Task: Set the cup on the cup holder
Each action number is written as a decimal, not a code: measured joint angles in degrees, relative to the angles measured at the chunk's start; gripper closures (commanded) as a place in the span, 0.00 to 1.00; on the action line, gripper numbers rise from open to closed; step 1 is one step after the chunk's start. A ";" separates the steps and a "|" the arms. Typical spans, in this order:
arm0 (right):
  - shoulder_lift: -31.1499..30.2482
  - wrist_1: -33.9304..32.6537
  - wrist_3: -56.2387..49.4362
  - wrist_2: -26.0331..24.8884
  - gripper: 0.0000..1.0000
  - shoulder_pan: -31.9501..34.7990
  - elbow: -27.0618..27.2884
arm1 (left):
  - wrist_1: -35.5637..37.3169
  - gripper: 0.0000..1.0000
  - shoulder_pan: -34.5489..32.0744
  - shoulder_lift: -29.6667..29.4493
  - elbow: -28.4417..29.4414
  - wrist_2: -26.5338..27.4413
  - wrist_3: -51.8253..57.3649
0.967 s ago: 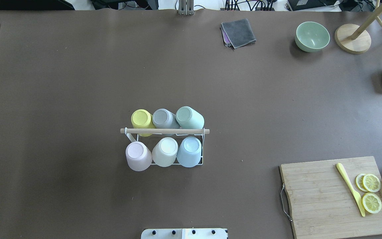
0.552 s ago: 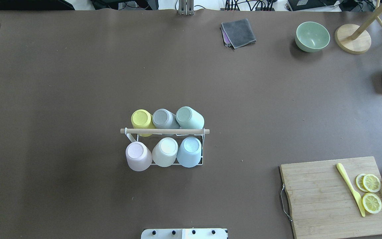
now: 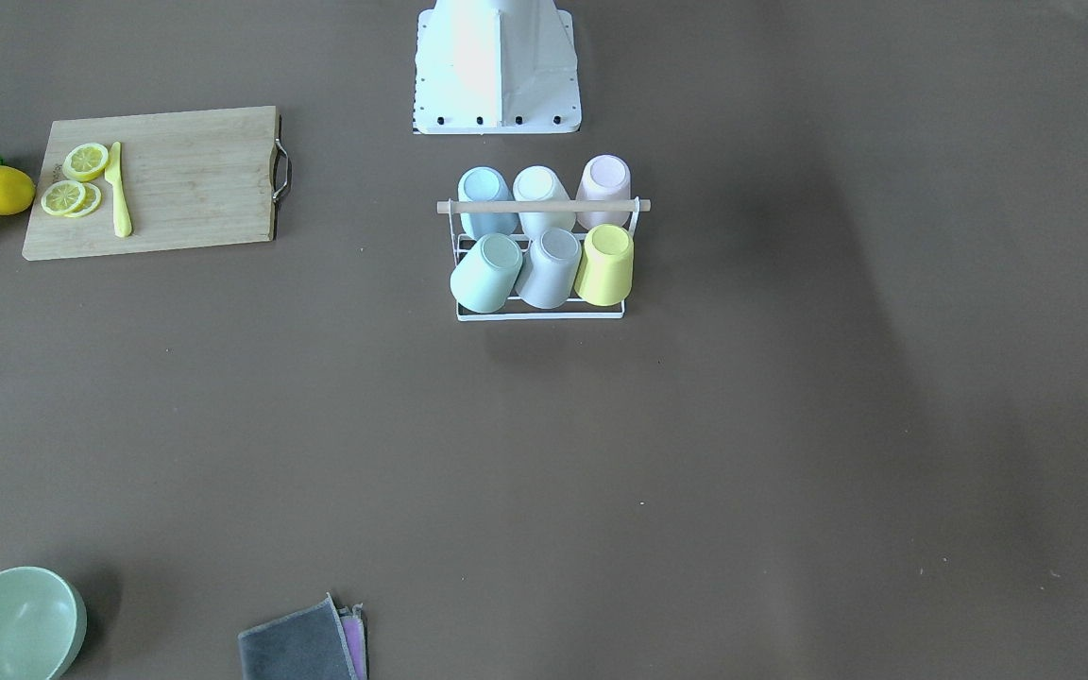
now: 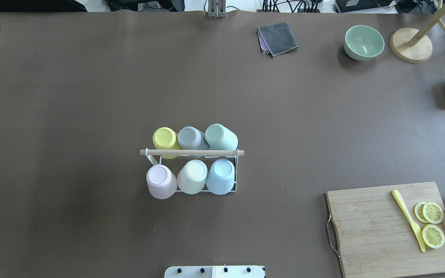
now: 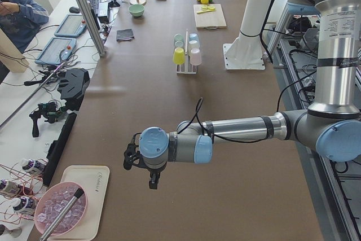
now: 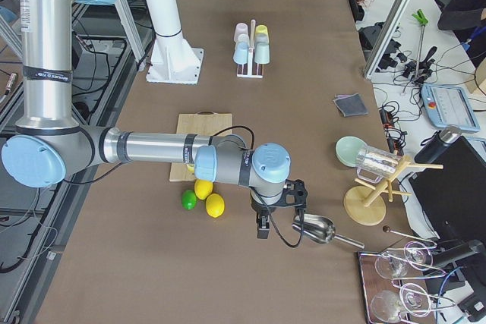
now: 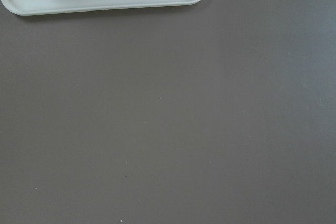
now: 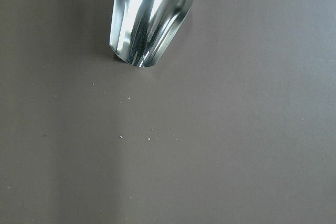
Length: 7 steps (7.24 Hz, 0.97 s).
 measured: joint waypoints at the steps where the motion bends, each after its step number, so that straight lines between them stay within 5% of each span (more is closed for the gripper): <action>1: -0.06 0.02 0.00 0.04 0.00 0.10 0.02 | 0.09 0.03 0.05 0.13 -0.10 -0.03 0.27; 7: -0.17 0.04 0.00 0.37 0.00 0.19 0.08 | 0.12 0.03 0.07 0.29 -0.42 -0.08 1.19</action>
